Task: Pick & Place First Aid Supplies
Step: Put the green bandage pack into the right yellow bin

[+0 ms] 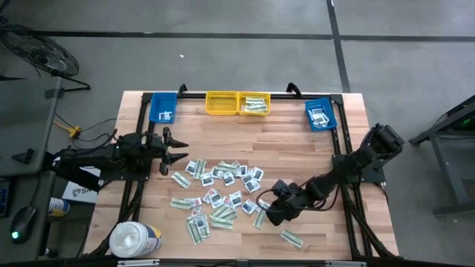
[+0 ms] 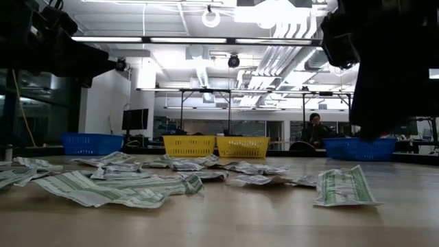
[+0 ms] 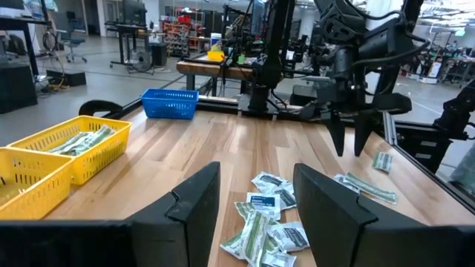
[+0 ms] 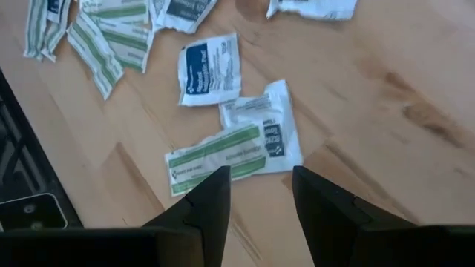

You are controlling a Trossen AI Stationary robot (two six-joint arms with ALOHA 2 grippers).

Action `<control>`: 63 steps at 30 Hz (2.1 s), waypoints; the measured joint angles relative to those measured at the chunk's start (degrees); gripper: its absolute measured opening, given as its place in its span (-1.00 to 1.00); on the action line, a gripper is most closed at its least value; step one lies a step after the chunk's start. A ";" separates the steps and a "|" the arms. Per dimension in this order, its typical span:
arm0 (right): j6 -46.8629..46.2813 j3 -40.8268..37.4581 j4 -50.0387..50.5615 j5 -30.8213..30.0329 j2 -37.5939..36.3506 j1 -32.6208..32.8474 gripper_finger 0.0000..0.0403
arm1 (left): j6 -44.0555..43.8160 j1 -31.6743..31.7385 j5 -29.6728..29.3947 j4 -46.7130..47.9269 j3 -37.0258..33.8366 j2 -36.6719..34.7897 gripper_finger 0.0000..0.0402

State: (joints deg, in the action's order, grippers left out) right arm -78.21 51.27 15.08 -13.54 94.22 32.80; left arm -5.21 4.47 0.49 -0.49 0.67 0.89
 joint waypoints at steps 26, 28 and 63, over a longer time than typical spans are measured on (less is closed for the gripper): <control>-1.45 -0.02 -5.84 1.20 6.36 -1.61 -0.31 | -0.01 0.00 0.00 -0.01 0.00 0.00 -0.14; -1.36 0.00 -6.03 1.34 6.36 -1.77 -0.31 | 0.00 0.00 0.00 0.00 0.00 -0.02 -0.14; -0.20 0.02 -10.72 5.01 8.76 -2.10 -0.31 | -0.01 0.00 0.00 -0.01 0.00 0.00 -0.14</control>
State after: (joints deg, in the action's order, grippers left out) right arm -78.41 51.29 4.36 -8.54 102.98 30.70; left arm -5.22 4.47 0.49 -0.51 0.67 0.89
